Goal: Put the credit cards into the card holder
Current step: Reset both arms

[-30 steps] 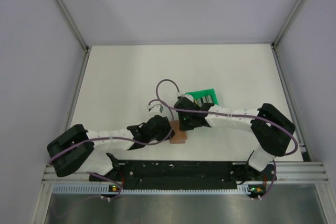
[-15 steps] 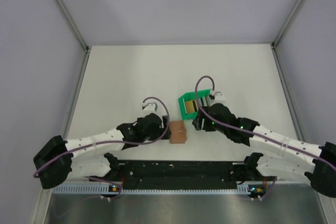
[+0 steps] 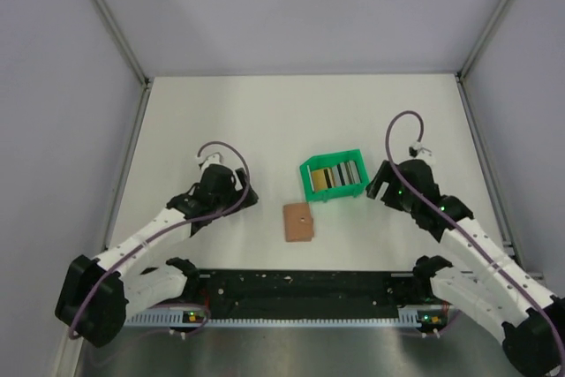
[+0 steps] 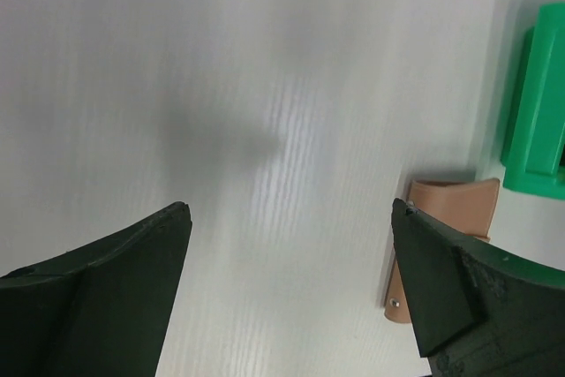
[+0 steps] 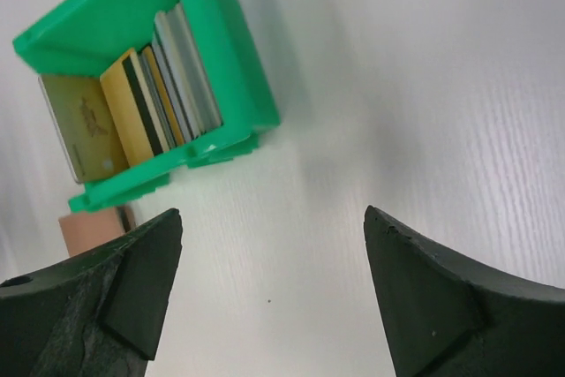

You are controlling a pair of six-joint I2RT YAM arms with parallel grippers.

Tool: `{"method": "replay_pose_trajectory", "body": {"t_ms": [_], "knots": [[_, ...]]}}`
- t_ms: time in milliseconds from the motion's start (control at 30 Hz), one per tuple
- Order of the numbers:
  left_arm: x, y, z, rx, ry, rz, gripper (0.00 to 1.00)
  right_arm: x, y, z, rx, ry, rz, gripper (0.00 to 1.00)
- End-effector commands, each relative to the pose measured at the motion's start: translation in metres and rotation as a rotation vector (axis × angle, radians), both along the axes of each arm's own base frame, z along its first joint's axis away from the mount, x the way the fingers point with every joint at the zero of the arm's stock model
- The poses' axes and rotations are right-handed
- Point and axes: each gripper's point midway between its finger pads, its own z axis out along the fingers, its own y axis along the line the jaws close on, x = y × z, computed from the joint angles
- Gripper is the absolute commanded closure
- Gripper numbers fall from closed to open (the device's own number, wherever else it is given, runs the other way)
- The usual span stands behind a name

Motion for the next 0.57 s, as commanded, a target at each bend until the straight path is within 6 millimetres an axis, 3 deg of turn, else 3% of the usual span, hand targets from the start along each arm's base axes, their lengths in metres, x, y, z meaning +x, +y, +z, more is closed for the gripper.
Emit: {"method": "replay_pose_trajectory", "body": {"t_ms": [0, 167, 333, 533], "knots": [[0.025, 0.022, 0.032, -0.005, -0.081, 0.049, 0.02, 0.031, -0.033, 0.032, 0.040, -0.034, -0.109, 0.16], [0.048, 0.051, 0.049, 0.045, -0.134, 0.160, 0.02, 0.056, -0.083, 0.045, -0.097, -0.070, -0.281, 0.10], [0.056, 0.065, 0.060, 0.100, -0.174, 0.220, 0.02, 0.063, -0.124, 0.036, -0.301, -0.087, -0.408, 0.06], [0.060, 0.071, 0.067, 0.141, -0.207, 0.219, 0.02, 0.068, -0.144, 0.021, -0.378, -0.233, -0.467, 0.01]]}}
